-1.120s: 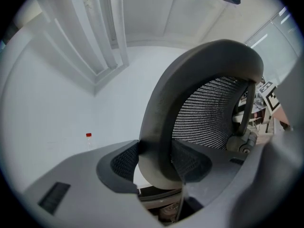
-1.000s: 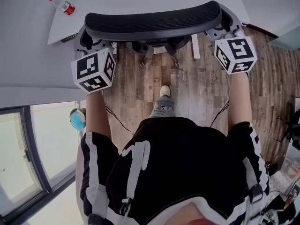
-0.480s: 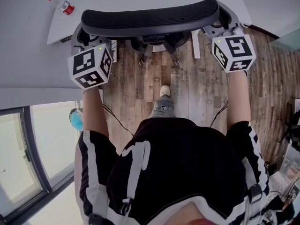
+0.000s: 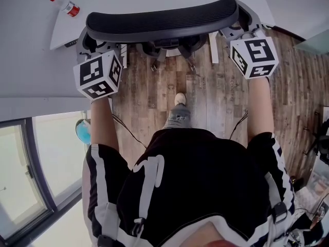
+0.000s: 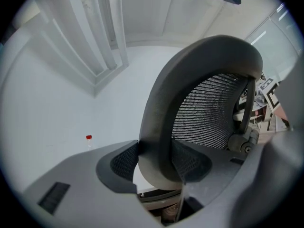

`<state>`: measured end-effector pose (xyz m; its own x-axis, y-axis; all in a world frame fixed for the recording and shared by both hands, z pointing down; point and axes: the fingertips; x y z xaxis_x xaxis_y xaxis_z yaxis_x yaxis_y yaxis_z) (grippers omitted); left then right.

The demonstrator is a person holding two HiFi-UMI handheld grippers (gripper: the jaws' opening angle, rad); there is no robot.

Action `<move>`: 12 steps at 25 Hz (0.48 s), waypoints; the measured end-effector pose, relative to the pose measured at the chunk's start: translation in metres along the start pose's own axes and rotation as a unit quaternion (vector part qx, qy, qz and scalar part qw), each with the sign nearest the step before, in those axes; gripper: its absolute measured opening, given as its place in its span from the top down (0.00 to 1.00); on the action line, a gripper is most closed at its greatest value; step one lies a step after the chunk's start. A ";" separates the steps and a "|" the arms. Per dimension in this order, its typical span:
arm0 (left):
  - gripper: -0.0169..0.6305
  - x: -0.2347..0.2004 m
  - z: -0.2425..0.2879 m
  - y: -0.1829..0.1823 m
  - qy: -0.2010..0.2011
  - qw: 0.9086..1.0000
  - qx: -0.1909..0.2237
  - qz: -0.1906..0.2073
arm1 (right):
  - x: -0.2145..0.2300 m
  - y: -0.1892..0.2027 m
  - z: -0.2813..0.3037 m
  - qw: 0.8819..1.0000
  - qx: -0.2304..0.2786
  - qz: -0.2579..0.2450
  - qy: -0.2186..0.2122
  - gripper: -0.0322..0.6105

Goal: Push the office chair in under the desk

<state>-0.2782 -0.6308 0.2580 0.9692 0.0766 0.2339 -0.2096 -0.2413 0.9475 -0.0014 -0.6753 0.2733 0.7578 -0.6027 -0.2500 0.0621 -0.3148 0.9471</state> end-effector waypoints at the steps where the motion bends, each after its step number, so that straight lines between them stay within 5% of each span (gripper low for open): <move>1: 0.65 0.000 -0.001 -0.001 0.000 1.000 0.002 0.000 | 0.000 -0.001 0.000 1.000 -0.001 -0.001 0.000 0.55; 12: 0.65 0.003 -0.015 -0.003 -0.004 1.000 0.016 0.014 | -0.009 -0.003 -0.012 0.999 -0.015 -0.041 0.011 0.55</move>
<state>-0.2769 -0.6149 0.2586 0.9640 0.0622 0.2586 -0.2326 -0.2742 0.9331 -0.0006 -0.6603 0.2755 0.7631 -0.5595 -0.3234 0.1439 -0.3408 0.9291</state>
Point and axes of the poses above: the fingertips, and each gripper's own axes: z forward along the fingers, x to its right, y out of its underside, and after that the axes turned 14 degrees about x, right-handed
